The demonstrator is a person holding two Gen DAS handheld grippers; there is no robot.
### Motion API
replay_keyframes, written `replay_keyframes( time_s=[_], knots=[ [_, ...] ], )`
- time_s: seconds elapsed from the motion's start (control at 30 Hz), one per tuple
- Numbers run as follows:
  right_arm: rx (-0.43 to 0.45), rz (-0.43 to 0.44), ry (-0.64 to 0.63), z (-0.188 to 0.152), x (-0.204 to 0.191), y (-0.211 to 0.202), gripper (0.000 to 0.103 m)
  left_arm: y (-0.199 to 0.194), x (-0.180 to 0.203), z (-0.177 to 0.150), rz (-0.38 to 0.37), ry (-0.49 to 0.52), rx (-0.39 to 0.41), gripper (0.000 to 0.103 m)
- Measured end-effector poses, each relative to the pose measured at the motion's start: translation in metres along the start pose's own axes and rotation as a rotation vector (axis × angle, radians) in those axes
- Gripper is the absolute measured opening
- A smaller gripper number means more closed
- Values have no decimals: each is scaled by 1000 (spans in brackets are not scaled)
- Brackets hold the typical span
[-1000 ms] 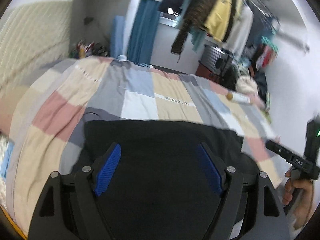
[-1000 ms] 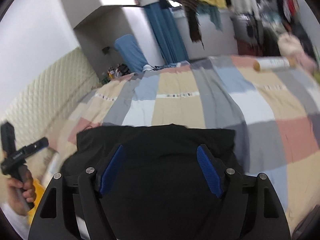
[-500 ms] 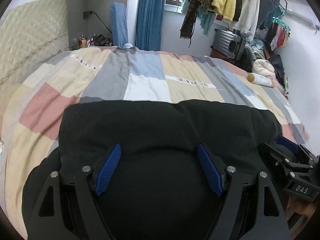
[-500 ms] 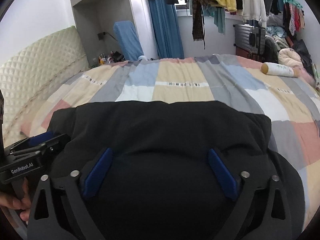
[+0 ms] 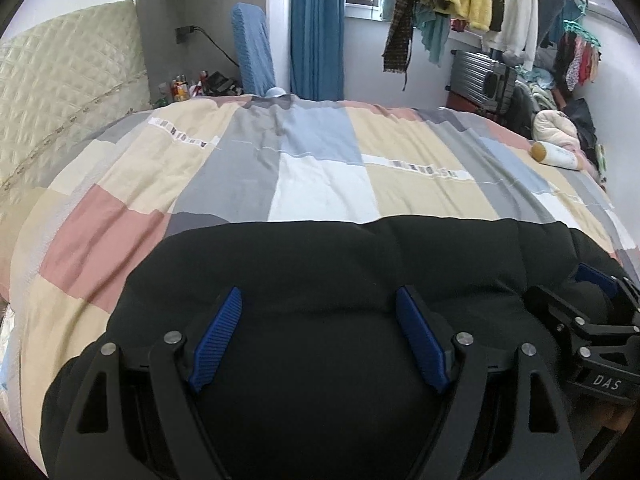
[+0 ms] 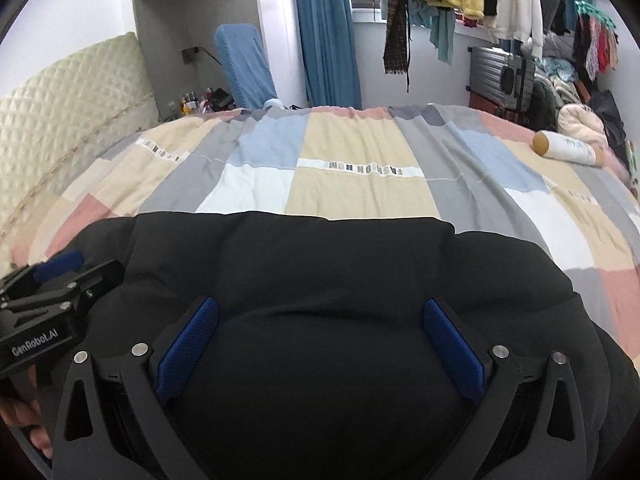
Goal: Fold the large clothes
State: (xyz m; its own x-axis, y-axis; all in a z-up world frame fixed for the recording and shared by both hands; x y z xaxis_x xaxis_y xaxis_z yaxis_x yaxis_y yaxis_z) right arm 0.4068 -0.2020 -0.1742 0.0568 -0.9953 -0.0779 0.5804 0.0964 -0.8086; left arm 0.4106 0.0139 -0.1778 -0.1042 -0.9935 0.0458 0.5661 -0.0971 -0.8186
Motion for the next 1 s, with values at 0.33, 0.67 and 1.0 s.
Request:
replay_keyframes(
  time_s=[0.33, 0.67, 1.0],
  knots=[
    [25, 5, 4, -6, 25, 1, 103, 4, -31, -9, 50, -18, -1, 81],
    [28, -19, 18, -18, 60, -4, 103, 6, -55, -22, 76, -33, -4, 85],
    [12, -31, 119, -31, 108, -3, 103, 13, -72, -34, 43, -66, -8, 92]
  ],
)
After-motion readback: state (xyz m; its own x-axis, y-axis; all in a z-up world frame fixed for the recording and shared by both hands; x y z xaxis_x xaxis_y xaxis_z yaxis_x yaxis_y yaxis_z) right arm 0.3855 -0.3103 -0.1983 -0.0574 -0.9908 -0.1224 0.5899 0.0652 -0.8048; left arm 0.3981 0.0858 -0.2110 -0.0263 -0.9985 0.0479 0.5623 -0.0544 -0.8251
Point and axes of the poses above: each gripper's, at about its wrist camera, not at the fingertips, and y roughly the way its jaws point, x to its right, z to its top, the point moved 2 cm from there along y, roughly the way its jaws point, and after that the axes turned 10 degrees about -x, right-handed, at the moved point
